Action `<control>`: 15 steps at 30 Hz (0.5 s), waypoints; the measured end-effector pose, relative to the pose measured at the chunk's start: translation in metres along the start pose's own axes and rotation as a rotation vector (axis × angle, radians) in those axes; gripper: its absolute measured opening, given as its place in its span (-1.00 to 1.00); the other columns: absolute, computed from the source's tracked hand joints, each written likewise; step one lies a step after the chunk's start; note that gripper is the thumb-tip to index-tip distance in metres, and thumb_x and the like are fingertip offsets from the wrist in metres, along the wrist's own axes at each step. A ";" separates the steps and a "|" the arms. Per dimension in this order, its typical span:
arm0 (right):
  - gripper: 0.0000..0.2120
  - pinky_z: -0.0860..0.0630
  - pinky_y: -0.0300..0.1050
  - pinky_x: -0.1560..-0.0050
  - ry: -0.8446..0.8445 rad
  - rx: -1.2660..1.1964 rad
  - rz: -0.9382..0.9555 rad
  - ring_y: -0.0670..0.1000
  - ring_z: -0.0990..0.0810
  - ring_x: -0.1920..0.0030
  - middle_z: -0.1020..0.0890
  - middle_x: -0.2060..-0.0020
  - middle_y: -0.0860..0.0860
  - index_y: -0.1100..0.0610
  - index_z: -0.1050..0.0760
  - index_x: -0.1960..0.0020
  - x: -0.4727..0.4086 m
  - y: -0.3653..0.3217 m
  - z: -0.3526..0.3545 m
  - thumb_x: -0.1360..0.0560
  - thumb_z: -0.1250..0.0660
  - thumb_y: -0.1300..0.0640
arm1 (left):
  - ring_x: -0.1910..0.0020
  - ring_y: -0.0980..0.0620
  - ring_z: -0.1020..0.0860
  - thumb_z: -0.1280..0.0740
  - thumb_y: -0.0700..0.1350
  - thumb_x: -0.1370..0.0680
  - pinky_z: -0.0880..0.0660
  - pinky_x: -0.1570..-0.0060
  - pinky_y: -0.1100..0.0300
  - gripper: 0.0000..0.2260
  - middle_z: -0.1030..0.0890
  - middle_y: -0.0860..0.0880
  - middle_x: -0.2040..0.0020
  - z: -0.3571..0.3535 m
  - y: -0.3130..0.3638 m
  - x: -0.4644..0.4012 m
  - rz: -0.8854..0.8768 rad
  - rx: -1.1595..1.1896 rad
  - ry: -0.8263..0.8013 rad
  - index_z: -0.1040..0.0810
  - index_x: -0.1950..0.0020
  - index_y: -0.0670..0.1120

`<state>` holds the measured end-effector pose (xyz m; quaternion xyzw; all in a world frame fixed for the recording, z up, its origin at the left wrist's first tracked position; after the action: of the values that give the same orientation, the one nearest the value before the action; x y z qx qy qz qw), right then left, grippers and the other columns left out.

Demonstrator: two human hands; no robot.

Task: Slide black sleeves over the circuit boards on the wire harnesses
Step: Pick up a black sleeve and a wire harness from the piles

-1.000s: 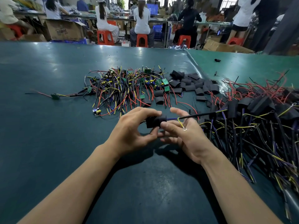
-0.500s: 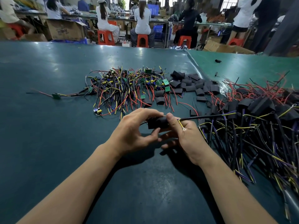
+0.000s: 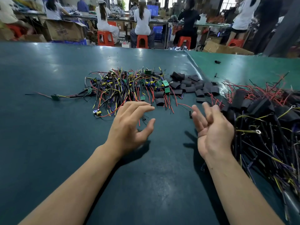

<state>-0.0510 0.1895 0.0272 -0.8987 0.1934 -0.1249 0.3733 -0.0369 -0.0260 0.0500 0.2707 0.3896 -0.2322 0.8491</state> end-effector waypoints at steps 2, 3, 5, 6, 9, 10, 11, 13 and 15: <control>-0.75 -0.60 -0.19 0.37 -0.012 0.046 -0.070 0.15 -0.73 0.10 -0.62 -0.17 0.19 0.30 -0.43 -0.26 0.001 0.006 0.002 -0.63 -0.25 0.21 | -0.16 -0.12 -0.53 -0.44 -0.09 -0.47 -0.43 -0.25 0.00 -0.72 -0.62 -0.07 -0.14 -0.004 -0.010 0.001 0.089 -0.087 -0.047 -0.63 -0.15 -0.16; -0.78 -0.60 -0.18 0.38 -0.016 0.078 -0.074 0.16 -0.73 0.11 -0.61 -0.15 0.19 0.28 -0.44 -0.23 0.000 0.008 0.002 -0.61 -0.26 0.24 | -0.20 -0.12 -0.49 -0.44 -0.08 -0.48 -0.37 -0.31 0.05 -0.68 -0.60 -0.08 -0.18 -0.006 -0.018 0.003 0.164 -0.126 -0.085 -0.61 -0.20 -0.15; -0.86 -0.58 -0.17 0.40 -0.027 0.143 -0.069 0.19 -0.72 0.11 -0.57 -0.08 0.17 0.25 -0.47 -0.15 0.000 0.012 0.002 -0.60 -0.26 0.29 | -0.31 -0.12 -0.39 -0.41 0.00 -0.51 -0.27 -0.38 0.08 -0.61 -0.53 -0.10 -0.29 -0.011 -0.038 0.009 0.349 -0.222 -0.200 -0.55 -0.30 -0.12; -0.89 -0.58 -0.17 0.41 -0.029 0.178 -0.074 0.20 -0.72 0.11 -0.56 -0.06 0.16 0.25 -0.48 -0.11 -0.001 0.014 0.002 -0.59 -0.27 0.30 | -0.35 -0.13 -0.35 -0.38 0.05 -0.53 -0.25 -0.39 0.06 -0.59 -0.50 -0.10 -0.32 -0.014 -0.046 0.013 0.433 -0.270 -0.258 -0.54 -0.32 -0.10; -0.91 -0.57 -0.17 0.43 -0.069 0.235 -0.136 0.21 -0.72 0.13 -0.59 0.00 0.14 0.28 -0.52 -0.03 0.000 0.020 0.002 -0.59 -0.27 0.26 | -0.26 -0.14 -0.39 -0.34 0.04 -0.56 -0.27 -0.31 0.08 -0.70 -0.54 -0.09 -0.25 -0.014 -0.058 0.018 0.536 -0.275 -0.272 -0.61 -0.22 -0.08; -0.87 -0.57 -0.19 0.43 -0.107 0.262 -0.172 0.19 -0.72 0.16 -0.62 0.04 0.14 0.29 -0.53 0.01 0.002 0.023 0.000 -0.60 -0.25 0.23 | -0.22 -0.14 -0.41 -0.34 0.00 -0.56 -0.29 -0.27 0.09 -0.74 -0.56 -0.08 -0.21 -0.013 -0.059 0.017 0.533 -0.262 -0.250 -0.63 -0.18 -0.08; -0.79 -0.57 -0.20 0.43 -0.159 0.303 -0.213 0.16 -0.72 0.20 -0.66 0.09 0.14 0.30 -0.56 0.06 0.005 0.026 -0.003 -0.61 -0.23 0.19 | -0.18 -0.14 -0.43 -0.35 -0.02 -0.56 -0.30 -0.24 0.10 -0.76 -0.58 -0.08 -0.17 -0.013 -0.059 0.016 0.525 -0.258 -0.236 -0.64 -0.16 -0.09; -0.62 -0.57 -0.22 0.43 -0.280 0.424 -0.299 0.12 -0.72 0.26 -0.70 0.15 0.18 0.30 -0.61 0.17 0.010 0.032 -0.009 -0.64 -0.20 0.07 | -0.16 -0.15 -0.43 -0.36 -0.07 -0.56 -0.27 -0.22 0.15 -0.79 -0.58 -0.10 -0.15 -0.014 -0.060 0.015 0.532 -0.239 -0.222 -0.64 -0.14 -0.12; -0.48 -0.56 -0.23 0.42 -0.420 0.531 -0.388 0.13 -0.72 0.26 -0.72 0.14 0.21 0.27 -0.65 0.27 0.018 0.038 -0.014 -0.62 -0.20 -0.08 | -0.19 -0.16 -0.42 -0.33 -0.14 -0.58 -0.22 -0.19 0.22 -0.81 -0.55 -0.14 -0.17 -0.013 -0.064 0.016 0.586 -0.225 -0.207 -0.63 -0.15 -0.15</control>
<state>-0.0497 0.1482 0.0113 -0.7967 -0.0997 -0.0521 0.5938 -0.0731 -0.0682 0.0125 0.2506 0.2301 0.0401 0.9395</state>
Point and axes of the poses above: each hand's wrist, its own x-axis away from the middle knuckle, its own z-axis out of the back of the hand, y = z × x, the point moved 6 cm from there along -x, towards the middle knuckle
